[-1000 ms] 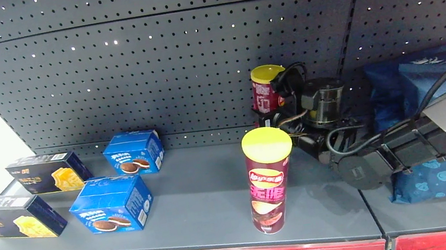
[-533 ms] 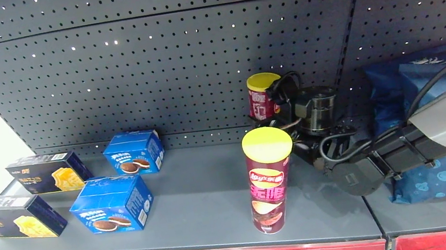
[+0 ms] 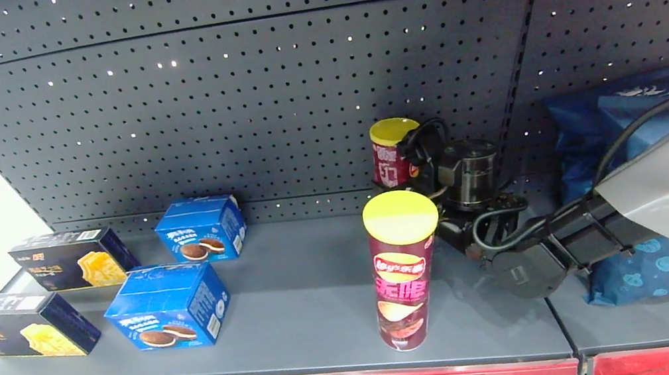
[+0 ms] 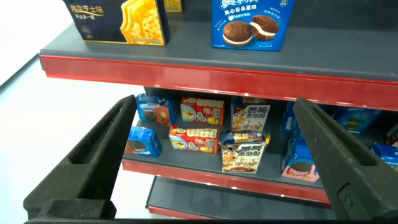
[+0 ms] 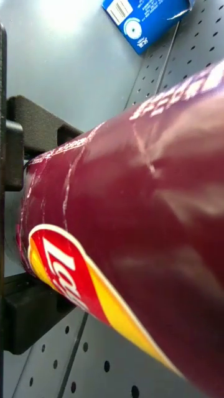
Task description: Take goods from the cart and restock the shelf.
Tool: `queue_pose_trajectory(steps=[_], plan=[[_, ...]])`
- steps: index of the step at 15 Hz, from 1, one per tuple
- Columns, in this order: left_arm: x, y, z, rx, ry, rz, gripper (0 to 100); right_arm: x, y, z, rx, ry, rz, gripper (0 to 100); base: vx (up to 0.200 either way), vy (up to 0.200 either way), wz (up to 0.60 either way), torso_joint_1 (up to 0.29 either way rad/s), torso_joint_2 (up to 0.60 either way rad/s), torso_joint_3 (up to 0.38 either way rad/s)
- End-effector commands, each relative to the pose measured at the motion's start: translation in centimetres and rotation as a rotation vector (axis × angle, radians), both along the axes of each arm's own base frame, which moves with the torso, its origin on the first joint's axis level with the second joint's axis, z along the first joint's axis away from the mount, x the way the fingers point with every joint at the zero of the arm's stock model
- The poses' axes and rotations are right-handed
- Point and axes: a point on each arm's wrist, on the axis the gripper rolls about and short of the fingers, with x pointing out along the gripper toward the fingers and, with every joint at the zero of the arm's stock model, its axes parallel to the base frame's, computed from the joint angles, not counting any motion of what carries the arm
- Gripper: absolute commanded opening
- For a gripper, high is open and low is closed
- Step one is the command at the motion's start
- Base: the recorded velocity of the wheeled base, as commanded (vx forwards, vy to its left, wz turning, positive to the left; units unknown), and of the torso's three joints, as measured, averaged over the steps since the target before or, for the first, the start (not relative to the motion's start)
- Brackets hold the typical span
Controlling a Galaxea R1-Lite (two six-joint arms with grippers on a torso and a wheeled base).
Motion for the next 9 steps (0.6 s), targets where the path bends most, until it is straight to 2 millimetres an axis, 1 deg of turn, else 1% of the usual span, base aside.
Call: queue_pose_trajectory(steps=[1,6,9], plan=[[0.0,0.0,0.0,0.0,0.001,0.001,100,0.0,0.1,-0.2,-0.003,0.005,0.001,100,0.0,0.0,0.0,0.0,0.0,0.0],[0.0,0.0,0.0,0.0,0.001,0.001,100,-0.4,-0.4,0.0,-0.013,0.013,-0.001,100,0.0,0.0,0.0,0.0,0.0,0.0],[0.0,0.0,0.0,0.0,0.001,0.001,100,-1.8,-2.1,1.0,-0.029,0.023,-0.016,100,0.0,0.0,0.0,0.0,0.0,0.0]])
